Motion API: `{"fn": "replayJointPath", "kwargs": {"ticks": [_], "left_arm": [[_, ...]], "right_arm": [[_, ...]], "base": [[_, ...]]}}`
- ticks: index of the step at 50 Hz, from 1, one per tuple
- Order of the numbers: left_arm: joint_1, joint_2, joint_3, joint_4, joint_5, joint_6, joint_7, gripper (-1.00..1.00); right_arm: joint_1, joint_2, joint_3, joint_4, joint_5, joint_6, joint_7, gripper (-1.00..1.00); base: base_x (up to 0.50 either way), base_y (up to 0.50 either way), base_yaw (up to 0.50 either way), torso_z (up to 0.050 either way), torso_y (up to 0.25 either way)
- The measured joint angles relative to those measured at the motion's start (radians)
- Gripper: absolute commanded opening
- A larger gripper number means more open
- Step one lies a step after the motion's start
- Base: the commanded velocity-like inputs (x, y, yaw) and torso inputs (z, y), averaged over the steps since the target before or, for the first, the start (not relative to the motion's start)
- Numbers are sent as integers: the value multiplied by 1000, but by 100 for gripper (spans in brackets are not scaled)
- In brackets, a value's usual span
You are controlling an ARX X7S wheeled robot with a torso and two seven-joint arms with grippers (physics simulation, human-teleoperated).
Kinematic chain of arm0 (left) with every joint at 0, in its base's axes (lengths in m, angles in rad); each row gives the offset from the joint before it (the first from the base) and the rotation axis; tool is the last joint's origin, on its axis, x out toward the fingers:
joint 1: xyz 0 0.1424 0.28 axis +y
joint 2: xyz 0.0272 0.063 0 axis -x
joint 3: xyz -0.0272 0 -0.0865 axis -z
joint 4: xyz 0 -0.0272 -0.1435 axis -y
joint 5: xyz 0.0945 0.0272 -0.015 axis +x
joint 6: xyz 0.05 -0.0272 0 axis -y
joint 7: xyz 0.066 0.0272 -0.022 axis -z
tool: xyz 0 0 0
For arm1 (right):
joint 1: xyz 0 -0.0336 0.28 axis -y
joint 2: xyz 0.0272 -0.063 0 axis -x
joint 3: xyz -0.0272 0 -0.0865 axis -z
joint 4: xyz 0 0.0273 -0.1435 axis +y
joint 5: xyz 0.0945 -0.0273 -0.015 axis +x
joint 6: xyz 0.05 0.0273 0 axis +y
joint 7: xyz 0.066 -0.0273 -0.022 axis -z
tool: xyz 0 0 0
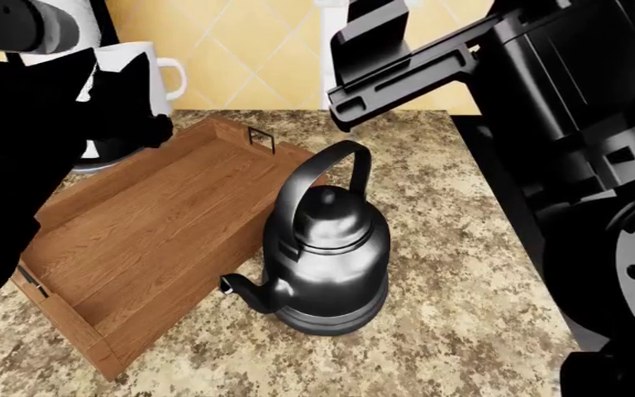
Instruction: Pick the kettle from the counter and place it on the tray. Then pick the mug from the cabinet and place it on the tray. Then close the cabinet doors.
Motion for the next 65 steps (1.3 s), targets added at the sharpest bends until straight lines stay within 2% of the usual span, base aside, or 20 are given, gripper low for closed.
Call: {"fn": "replayJointPath", "kwargs": {"ticks": [17,33,65], "left_arm": [[113,37,103,-68,220,151,130,-100],[96,95,219,-221,368,253,234,-100],[56,169,337,-509,554,428,344,-100]], "right_arm": [[-2,12,13,-8,23,4,13,100],[13,18,37,-24,62,34,36,100],[10,36,50,-35,107,34,71,100]], "base": [[0,0,0,0,1],[0,0,0,0,1],[0,0,0,0,0]]}}
